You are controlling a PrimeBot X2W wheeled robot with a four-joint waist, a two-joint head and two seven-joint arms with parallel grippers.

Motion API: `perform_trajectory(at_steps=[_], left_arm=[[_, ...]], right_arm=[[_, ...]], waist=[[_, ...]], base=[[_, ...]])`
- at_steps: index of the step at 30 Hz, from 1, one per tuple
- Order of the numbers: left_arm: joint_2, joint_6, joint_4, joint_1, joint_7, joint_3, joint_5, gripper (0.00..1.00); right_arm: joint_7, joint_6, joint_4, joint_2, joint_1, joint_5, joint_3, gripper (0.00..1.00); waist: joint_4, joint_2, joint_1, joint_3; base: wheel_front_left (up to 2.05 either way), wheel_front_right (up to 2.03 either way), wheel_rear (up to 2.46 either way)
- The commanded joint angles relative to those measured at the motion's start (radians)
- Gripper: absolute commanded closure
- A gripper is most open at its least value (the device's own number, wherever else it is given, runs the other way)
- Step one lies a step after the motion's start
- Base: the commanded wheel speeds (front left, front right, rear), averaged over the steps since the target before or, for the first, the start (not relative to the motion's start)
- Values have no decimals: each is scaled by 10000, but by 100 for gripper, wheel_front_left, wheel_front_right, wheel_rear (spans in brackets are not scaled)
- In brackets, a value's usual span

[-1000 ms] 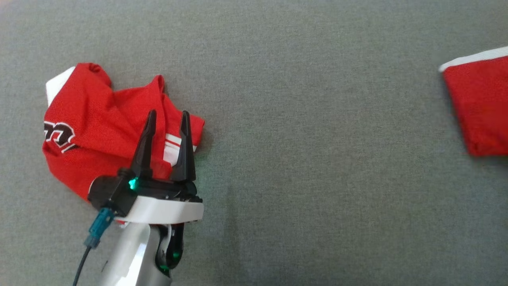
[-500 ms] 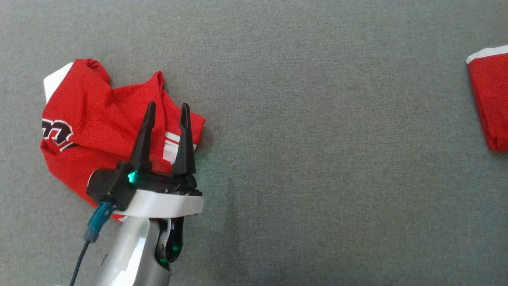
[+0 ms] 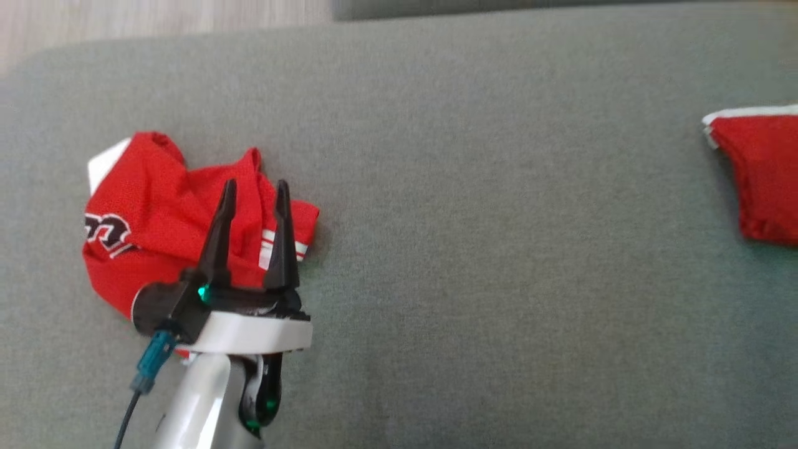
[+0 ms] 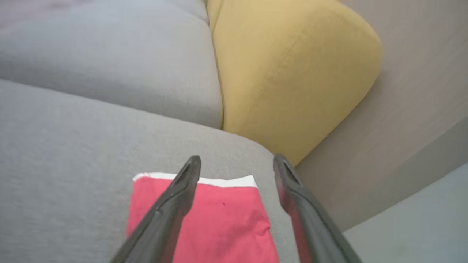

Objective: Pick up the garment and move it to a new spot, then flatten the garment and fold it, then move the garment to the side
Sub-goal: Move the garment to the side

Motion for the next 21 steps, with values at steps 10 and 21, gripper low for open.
perform_trajectory(at_steps=[10, 21], left_arm=[[41, -11, -557, 636, -95, 902, 42, 0], [41, -74, -650, 1168, -95, 789, -32, 0]], right_arm=[[-986, 19, -3667, 1972, 989, 1846, 1292, 0], [-2118, 19, -4452, 3436, 2831, 2613, 2010, 0]], waist=[[-190, 0, 1, -1406], [-100, 0, 1, -1674]], base=[[0, 0, 0], [0, 0, 0]])
